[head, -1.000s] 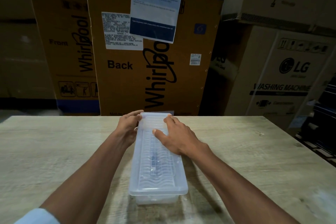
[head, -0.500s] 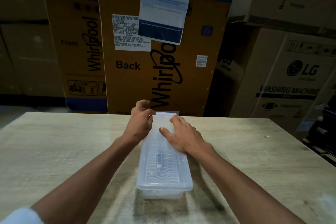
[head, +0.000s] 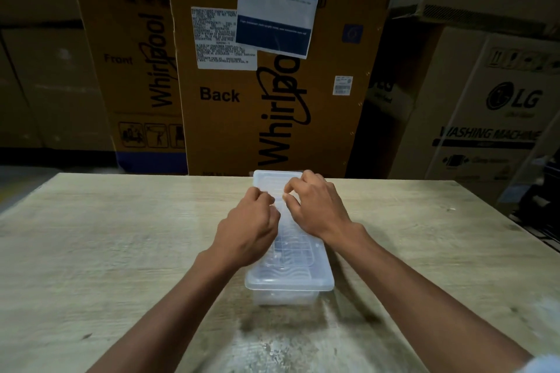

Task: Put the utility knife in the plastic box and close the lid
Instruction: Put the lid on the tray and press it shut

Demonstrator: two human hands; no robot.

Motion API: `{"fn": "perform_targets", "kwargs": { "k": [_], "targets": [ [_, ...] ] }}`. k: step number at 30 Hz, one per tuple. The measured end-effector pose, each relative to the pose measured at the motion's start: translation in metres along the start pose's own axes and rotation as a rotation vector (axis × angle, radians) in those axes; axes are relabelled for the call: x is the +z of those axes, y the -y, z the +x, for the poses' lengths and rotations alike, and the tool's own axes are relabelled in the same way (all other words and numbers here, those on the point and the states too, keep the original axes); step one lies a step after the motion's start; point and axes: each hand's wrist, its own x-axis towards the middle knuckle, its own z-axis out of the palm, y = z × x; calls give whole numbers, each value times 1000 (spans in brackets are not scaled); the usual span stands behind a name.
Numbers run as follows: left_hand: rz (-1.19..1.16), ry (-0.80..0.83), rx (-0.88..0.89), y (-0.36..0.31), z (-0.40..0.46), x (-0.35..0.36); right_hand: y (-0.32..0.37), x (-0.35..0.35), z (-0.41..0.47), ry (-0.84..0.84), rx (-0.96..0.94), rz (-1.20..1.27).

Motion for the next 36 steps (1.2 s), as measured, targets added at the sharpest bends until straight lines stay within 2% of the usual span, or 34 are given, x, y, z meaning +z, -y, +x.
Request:
{"fn": "perform_targets", "kwargs": {
  "k": [2,6,8,11,15,20,23,28,36],
  "targets": [
    [75,-19,9,-2,0,-1,9,-9,-3,62,1,-48],
    [161,-31,41,-4,-1,-4,30,-15,-17,362,83,-123],
    [178,-33,45,-5,-2,-6,35,-10,-32,310,121,-38],
    [138,-38,34,-6,-4,-6,35,-6,-39,41,68,23],
    [94,-55,69,-2,-4,-4,36,-7,-41,-136,22,60],
    [98,-83,90,-2,-4,-3,36,-7,-41,-46,5,11],
    [85,-116,73,-3,-3,-3,36,-8,-42,-58,-12,38],
    [207,-99,103,-6,26,-10,37,-9,-40,17,-20,-33],
    [353,153,167,14,80,3,37,-8,-39,22,-35,-26]
  ]
}}
